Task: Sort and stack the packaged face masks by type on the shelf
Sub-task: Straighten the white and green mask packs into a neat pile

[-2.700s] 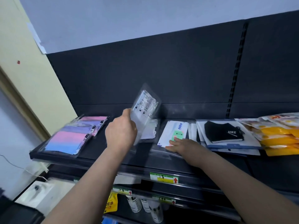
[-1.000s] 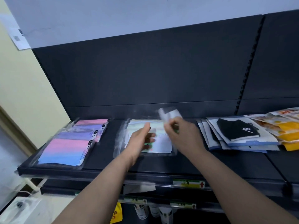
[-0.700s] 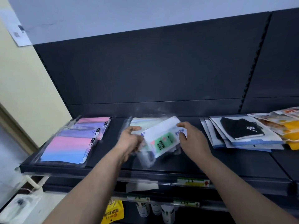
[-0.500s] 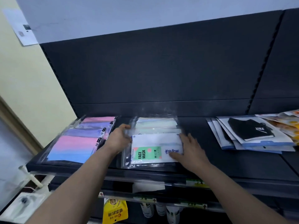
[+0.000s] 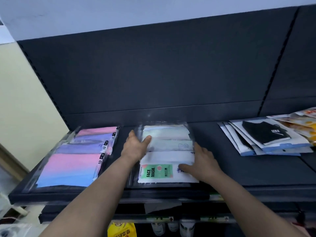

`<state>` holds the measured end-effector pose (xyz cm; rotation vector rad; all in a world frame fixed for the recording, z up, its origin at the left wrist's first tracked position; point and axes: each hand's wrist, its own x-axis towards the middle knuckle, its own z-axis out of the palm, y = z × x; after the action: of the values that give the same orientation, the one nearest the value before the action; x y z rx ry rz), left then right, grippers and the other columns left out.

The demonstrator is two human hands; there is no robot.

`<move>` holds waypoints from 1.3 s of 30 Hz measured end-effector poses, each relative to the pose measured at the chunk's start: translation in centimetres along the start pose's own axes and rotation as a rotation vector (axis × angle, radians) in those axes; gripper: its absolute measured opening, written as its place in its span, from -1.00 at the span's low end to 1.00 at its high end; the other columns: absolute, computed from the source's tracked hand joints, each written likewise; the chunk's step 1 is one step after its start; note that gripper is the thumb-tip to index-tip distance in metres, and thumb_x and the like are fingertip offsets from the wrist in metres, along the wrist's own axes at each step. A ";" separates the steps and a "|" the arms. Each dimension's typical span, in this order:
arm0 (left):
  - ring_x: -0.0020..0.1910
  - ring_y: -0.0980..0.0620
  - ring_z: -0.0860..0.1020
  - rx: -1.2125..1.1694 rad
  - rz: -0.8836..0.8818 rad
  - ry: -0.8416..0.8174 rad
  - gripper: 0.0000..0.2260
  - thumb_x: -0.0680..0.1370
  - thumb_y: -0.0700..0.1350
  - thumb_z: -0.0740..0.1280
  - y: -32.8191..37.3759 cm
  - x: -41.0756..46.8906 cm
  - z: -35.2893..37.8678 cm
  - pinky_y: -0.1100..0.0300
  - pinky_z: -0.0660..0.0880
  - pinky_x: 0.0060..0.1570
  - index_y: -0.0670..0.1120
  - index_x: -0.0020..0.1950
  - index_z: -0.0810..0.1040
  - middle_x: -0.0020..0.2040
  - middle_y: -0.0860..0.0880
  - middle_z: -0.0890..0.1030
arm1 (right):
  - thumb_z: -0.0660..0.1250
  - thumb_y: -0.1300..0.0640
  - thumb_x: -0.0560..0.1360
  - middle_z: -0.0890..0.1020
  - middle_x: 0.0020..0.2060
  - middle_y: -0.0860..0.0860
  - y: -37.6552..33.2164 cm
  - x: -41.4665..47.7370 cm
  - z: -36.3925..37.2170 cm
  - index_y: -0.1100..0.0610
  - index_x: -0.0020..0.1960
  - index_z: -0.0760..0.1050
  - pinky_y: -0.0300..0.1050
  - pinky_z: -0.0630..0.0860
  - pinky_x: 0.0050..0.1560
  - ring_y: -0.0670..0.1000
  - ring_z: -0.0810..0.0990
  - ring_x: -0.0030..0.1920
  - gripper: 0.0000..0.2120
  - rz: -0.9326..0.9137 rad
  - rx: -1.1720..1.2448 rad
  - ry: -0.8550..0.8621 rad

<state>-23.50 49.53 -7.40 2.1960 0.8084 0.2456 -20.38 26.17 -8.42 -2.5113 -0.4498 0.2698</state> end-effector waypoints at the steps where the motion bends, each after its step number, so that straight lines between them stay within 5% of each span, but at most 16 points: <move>1: 0.39 -0.24 0.36 0.041 -0.011 0.007 -0.18 0.48 0.28 0.29 0.0 0.4 0.0 -0.12 0.36 0.32 -0.13 0.55 0.05 0.46 -0.19 0.34 | 0.41 -0.22 0.35 0.28 0.41 0.10 -0.1 0.3 0.1 0.05 0.52 0.01 0.04 0.32 0.33 0.17 0.25 0.39 -0.07 0.014 0.026 0.009; 5: 0.40 -0.26 0.27 0.193 -0.029 0.023 -0.27 0.49 0.30 0.22 0.4 1.5 0.4 -0.09 0.25 0.32 -0.13 0.49 0.18 0.43 -0.19 0.35 | 0.38 -0.25 0.39 0.01 0.55 0.07 -1.0 2.2 0.1 0.10 0.55 -0.15 0.04 0.14 0.48 0.10 0.05 0.52 0.00 0.036 0.214 0.043; 9: 0.37 -0.25 0.28 0.397 0.012 -0.078 -0.36 0.48 0.28 0.19 0.8 0.9 0.5 -0.11 0.28 0.28 -0.07 0.44 0.27 0.38 -0.18 0.38 | 0.38 -0.21 0.39 0.32 0.40 0.08 -1.8 2.8 0.1 0.02 0.47 0.16 -0.02 0.34 0.29 0.12 0.29 0.39 -0.23 0.029 0.077 0.050; 11: 0.41 -0.25 0.23 0.476 0.053 -0.042 -0.35 0.48 0.26 0.20 1.0 0.5 0.4 -0.15 0.29 0.29 -0.08 0.45 0.25 0.42 -0.17 0.31 | 0.33 -0.23 0.42 0.31 0.37 0.08 -1.8 2.3 0.2 0.01 0.45 0.20 -0.02 0.32 0.28 0.13 0.28 0.37 -0.29 0.038 -0.007 0.052; 14: 0.55 -0.19 -0.03 0.521 0.310 -0.051 -0.37 0.52 0.29 0.15 1.5 1.1 0.7 -0.31 0.06 0.41 0.13 0.53 0.09 0.59 -0.02 -0.02 | 0.25 -0.25 0.47 0.11 0.49 0.08 -1.8 1.2 0.8 -0.01 0.50 0.10 0.04 0.18 0.41 0.13 0.08 0.49 -0.29 0.014 -0.032 0.081; 17: 0.57 -0.12 -0.08 0.637 0.491 -0.260 -0.45 0.56 0.34 -0.01 1.7 1.9 1.3 -0.36 -0.12 0.43 0.24 0.53 0.03 0.60 0.07 -0.02 | 0.19 -0.34 0.46 -0.14 0.55 -0.04 -2.1 0.2 1.9 -0.11 0.52 0.05 0.07 0.00 0.48 0.05 -0.17 0.54 -0.27 -0.065 -0.120 0.060; 25: 0.55 -0.24 -0.03 0.464 0.233 -0.200 -0.31 0.47 0.43 -0.01 -0.3 3.0 0.9 -0.24 0.02 0.47 0.17 0.54 0.04 0.60 -0.08 -0.06 | 0.19 -0.36 0.44 -0.15 0.55 -0.04 -2.1 0.1 2.2 -0.16 0.52 0.03 0.01 -0.02 0.51 0.03 -0.20 0.55 -0.26 -0.032 -0.111 0.008; 29: 0.55 -0.23 -0.02 0.509 0.242 -0.236 -0.34 0.51 0.37 0.05 -1.7 2.6 1.9 -0.07 -0.05 0.52 0.14 0.55 0.06 0.59 -0.15 -0.02 | 0.18 -0.37 0.45 -0.15 0.56 -0.03 -1.9 0.4 2.2 -0.14 0.53 0.02 -0.01 -0.02 0.50 0.03 -0.20 0.55 -0.25 -0.006 -0.149 -0.029; 35: 0.55 -0.25 -0.06 0.494 0.200 -0.182 -0.31 0.49 0.38 0.06 -0.8 2.1 1.9 -0.14 -0.03 0.51 0.12 0.55 0.06 0.59 -0.16 -0.10 | 0.19 -0.32 0.47 -0.14 0.55 -0.05 -2.2 0.3 1.1 -0.12 0.53 0.02 -0.01 -0.02 0.50 0.04 -0.21 0.54 -0.27 -0.004 -0.110 -0.084; 39: 0.54 -0.17 0.05 0.472 0.363 -0.032 -0.47 0.60 0.17 0.12 3.5 0.0 2.8 -0.05 0.07 0.48 0.02 0.54 0.19 0.57 -0.18 0.07 | 0.14 -0.11 0.59 0.07 0.55 -0.03 -0.6 -0.4 -0.9 -0.05 0.48 0.22 -0.05 0.06 0.50 0.01 -0.07 0.55 -0.52 -0.077 -0.015 0.133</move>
<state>-20.68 46.11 -6.83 2.7836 0.4742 0.2102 -20.62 26.02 -7.32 -2.5010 -0.4949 0.0699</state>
